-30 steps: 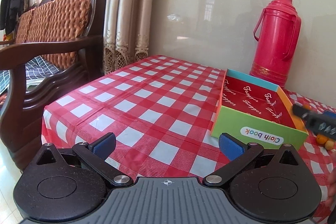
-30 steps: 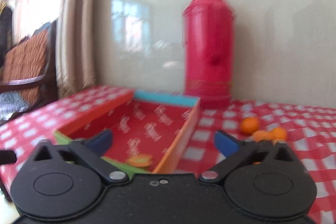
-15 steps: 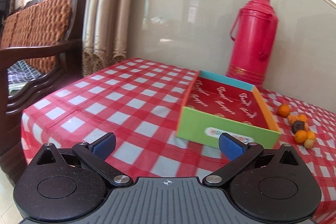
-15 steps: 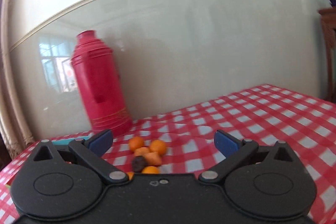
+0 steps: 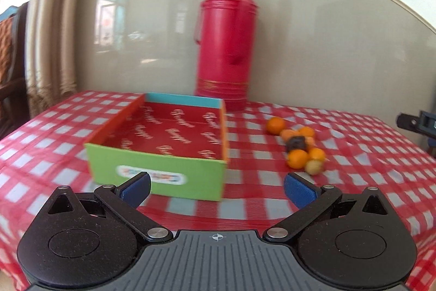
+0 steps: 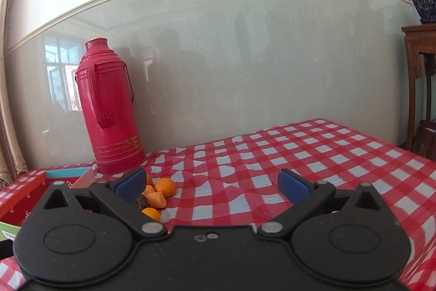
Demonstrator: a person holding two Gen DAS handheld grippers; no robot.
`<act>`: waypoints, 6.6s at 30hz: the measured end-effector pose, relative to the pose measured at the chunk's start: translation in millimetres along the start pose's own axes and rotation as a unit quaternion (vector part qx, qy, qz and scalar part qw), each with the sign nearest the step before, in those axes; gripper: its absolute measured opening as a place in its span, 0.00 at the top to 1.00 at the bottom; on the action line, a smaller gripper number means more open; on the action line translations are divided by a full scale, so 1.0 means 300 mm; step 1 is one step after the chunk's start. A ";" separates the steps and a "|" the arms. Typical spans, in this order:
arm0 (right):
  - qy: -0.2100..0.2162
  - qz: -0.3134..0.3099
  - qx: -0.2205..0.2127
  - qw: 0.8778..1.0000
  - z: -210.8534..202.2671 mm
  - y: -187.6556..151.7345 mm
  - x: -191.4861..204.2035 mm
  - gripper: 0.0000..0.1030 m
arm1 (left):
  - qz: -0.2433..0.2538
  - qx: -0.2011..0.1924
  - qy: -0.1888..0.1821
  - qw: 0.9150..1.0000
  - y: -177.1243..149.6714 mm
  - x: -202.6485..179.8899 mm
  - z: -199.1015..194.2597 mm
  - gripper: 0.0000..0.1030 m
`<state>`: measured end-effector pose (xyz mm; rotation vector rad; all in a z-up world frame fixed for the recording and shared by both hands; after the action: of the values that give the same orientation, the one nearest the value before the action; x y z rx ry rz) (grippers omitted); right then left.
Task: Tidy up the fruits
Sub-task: 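Reach the left tool to the small yellow-green fruit and grasp it, then carry the yellow-green fruit with the left tool into the box and release, then reach the right tool to a mandarin orange and grasp it, then lower the orange with the right tool into the box and open, then reach the left tool to another mandarin orange and grasp it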
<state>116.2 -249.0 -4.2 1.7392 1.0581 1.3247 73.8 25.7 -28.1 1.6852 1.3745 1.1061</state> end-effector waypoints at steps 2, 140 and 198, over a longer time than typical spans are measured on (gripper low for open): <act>0.000 -0.005 -0.004 1.000 -0.008 0.010 -0.019 0.06 | 0.012 -0.004 -0.008 1.000 0.014 -0.059 0.011 0.00; 0.166 -0.089 0.143 0.972 0.220 -0.317 0.590 0.70 | -0.073 0.084 0.231 0.967 -0.243 0.748 0.003 0.00; -0.023 0.001 0.022 0.999 0.107 0.020 -0.114 0.06 | 0.011 0.002 0.082 0.997 0.091 0.044 0.168 0.00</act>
<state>143.6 -284.2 -20.1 1.7959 1.0679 1.2663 131.7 33.3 -21.5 1.6459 1.4627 1.2794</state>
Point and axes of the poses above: each gripper's, at about its wrist camera, not at the fingertips, and z roughly the way its jaws point, x to its left, y to its top, the point moved 6 cm from there along z, roughly the way its jaws point, and after that the axes turned 15 degrees about z, right-handed, at the moved point
